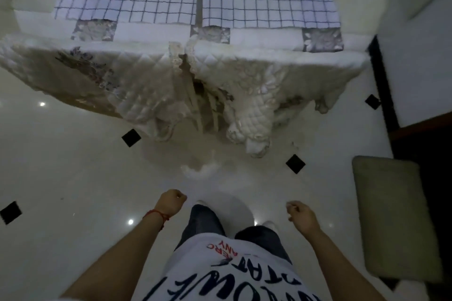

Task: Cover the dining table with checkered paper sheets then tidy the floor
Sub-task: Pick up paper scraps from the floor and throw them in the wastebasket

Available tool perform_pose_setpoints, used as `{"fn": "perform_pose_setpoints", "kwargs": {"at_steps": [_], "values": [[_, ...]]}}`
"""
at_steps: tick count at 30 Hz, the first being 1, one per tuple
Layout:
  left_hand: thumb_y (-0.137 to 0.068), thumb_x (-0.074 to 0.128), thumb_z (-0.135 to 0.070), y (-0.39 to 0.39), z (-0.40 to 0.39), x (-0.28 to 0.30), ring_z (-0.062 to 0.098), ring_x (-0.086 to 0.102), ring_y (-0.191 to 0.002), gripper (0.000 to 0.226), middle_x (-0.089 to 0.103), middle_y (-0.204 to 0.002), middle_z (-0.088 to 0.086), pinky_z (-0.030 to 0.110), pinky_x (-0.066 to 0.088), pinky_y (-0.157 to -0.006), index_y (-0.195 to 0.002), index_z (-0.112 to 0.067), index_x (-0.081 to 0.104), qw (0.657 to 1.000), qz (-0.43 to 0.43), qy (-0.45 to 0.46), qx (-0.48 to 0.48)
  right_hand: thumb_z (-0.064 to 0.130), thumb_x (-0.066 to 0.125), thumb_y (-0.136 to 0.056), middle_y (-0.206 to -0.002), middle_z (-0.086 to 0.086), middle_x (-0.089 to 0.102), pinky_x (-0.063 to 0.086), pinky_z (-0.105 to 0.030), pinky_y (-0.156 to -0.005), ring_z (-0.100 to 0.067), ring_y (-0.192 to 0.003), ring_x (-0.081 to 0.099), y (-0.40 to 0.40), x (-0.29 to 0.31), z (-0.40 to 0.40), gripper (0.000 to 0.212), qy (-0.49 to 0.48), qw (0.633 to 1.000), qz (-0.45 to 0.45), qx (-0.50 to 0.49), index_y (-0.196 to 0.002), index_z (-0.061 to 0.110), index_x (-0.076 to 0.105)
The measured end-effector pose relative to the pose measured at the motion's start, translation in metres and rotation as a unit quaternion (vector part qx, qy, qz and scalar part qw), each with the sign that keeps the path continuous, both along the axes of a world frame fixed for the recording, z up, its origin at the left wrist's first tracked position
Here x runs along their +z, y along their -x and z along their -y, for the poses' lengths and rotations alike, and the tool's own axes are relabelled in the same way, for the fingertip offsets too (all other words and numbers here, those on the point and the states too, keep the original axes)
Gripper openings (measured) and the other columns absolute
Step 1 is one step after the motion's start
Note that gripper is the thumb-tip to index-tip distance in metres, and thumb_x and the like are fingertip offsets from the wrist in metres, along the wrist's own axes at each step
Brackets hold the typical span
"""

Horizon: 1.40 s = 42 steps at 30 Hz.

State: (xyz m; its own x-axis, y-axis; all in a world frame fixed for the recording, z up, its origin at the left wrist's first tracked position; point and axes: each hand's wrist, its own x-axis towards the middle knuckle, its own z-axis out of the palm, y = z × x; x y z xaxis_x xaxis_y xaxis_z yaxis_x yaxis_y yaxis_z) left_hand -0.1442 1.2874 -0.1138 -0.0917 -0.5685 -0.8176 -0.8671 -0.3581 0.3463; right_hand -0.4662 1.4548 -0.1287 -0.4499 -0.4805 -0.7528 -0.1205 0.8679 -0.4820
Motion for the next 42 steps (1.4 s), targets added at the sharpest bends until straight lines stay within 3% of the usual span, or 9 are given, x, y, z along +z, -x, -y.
{"fn": "perform_pose_setpoints", "kwargs": {"at_steps": [3, 8, 11, 15, 25, 28, 33, 40, 42], "values": [[-0.094, 0.048, -0.020, 0.072, -0.003, 0.008, 0.023, 0.056, -0.083, 0.023, 0.063, -0.090, 0.014, 0.024, 0.040, -0.073, -0.077, -0.010, 0.062, 0.998, -0.008, 0.019, -0.067, 0.015, 0.047, -0.096, -0.098, -0.012, 0.061, 0.047, -0.041, -0.092, -0.025, -0.087, 0.056, 0.031, -0.001, -0.059, 0.029, -0.008, 0.998, 0.008, -0.063, -0.116, -0.002, 0.058], [-0.094, 0.048, -0.019, 0.201, -0.030, 0.016, 0.030, 0.059, -0.088, 0.029, 0.065, -0.104, 0.022, 0.034, 0.047, -0.082, -0.104, 0.004, 0.062, 0.991, -0.073, 0.004, -0.114, 0.017, 0.046, -0.096, -0.094, -0.011, 0.060, 0.049, -0.030, -0.072, -0.025, -0.081, 0.057, 0.093, 0.002, -0.150, 0.026, -0.032, 0.987, 0.018, -0.158, -0.112, 0.001, 0.059], [-0.094, 0.048, -0.018, 0.262, -0.048, 0.019, 0.024, 0.055, -0.086, 0.028, 0.064, -0.107, 0.023, 0.034, 0.045, -0.082, -0.105, 0.003, 0.061, 0.986, -0.100, 0.010, -0.135, 0.017, 0.046, -0.096, -0.095, -0.013, 0.060, 0.040, -0.023, -0.056, -0.025, -0.080, 0.058, 0.135, 0.001, -0.186, 0.024, -0.038, 0.975, 0.020, -0.219, -0.107, 0.002, 0.060], [-0.093, 0.048, -0.016, 0.308, -0.066, 0.016, 0.034, 0.058, -0.094, 0.028, 0.065, -0.108, 0.024, 0.036, 0.045, -0.088, -0.103, 0.006, 0.062, 0.985, -0.080, 0.009, -0.149, 0.015, 0.046, -0.095, -0.092, -0.013, 0.059, 0.039, -0.024, -0.055, -0.025, -0.078, 0.056, 0.180, -0.006, -0.203, 0.023, -0.049, 0.959, 0.030, -0.278, -0.106, 0.000, 0.060], [-0.094, 0.049, -0.017, 0.359, -0.041, -0.028, 0.027, 0.054, -0.081, 0.031, 0.061, -0.092, 0.016, 0.027, 0.038, -0.060, -0.110, 0.007, 0.058, 0.990, 0.065, -0.079, -0.098, 0.019, 0.048, -0.094, -0.086, -0.005, 0.060, 0.040, -0.021, -0.057, -0.021, -0.073, 0.059, 0.304, -0.016, -0.108, 0.014, 0.026, 0.965, 0.033, -0.259, -0.094, 0.012, 0.059], [-0.094, 0.047, -0.019, 0.404, -0.022, -0.037, 0.027, 0.054, -0.085, 0.030, 0.061, -0.097, 0.016, 0.029, 0.041, -0.068, -0.110, 0.005, 0.057, 0.987, 0.078, -0.097, -0.101, 0.017, 0.048, -0.094, -0.083, -0.005, 0.059, 0.038, -0.023, -0.055, -0.019, -0.066, 0.057, 0.352, -0.023, -0.091, 0.012, 0.014, 0.962, 0.024, -0.272, -0.090, 0.012, 0.058], [-0.094, 0.046, -0.015, 0.505, 0.012, -0.039, 0.023, 0.054, -0.081, 0.023, 0.061, -0.092, 0.014, 0.026, 0.041, -0.068, -0.092, 0.001, 0.063, 0.987, 0.009, -0.069, -0.148, 0.017, 0.048, -0.093, -0.075, -0.004, 0.058, 0.036, -0.025, -0.054, -0.018, -0.060, 0.055, 0.419, -0.042, -0.078, 0.016, -0.031, 0.961, 0.021, -0.274, -0.093, 0.008, 0.061], [-0.095, 0.045, -0.016, 0.623, 0.048, -0.072, 0.022, 0.053, -0.087, 0.030, 0.060, -0.095, 0.012, 0.031, 0.043, -0.081, -0.106, 0.006, 0.061, 0.977, -0.063, -0.056, -0.195, 0.019, 0.050, -0.092, -0.077, -0.006, 0.062, 0.037, -0.025, -0.053, -0.016, -0.060, 0.056, 0.467, -0.095, -0.051, 0.018, -0.068, 0.964, 0.057, -0.252, -0.078, 0.017, 0.061], [-0.094, 0.047, -0.016, 0.640, 0.057, -0.101, 0.022, 0.053, -0.087, 0.029, 0.060, -0.095, 0.011, 0.031, 0.043, -0.082, -0.105, 0.006, 0.062, 0.980, -0.058, -0.047, -0.184, 0.019, 0.050, -0.093, -0.079, -0.006, 0.063, 0.039, -0.025, -0.056, -0.019, -0.065, 0.059, 0.474, -0.123, -0.035, 0.017, -0.075, 0.967, 0.074, -0.230, -0.090, 0.010, 0.064]]}}
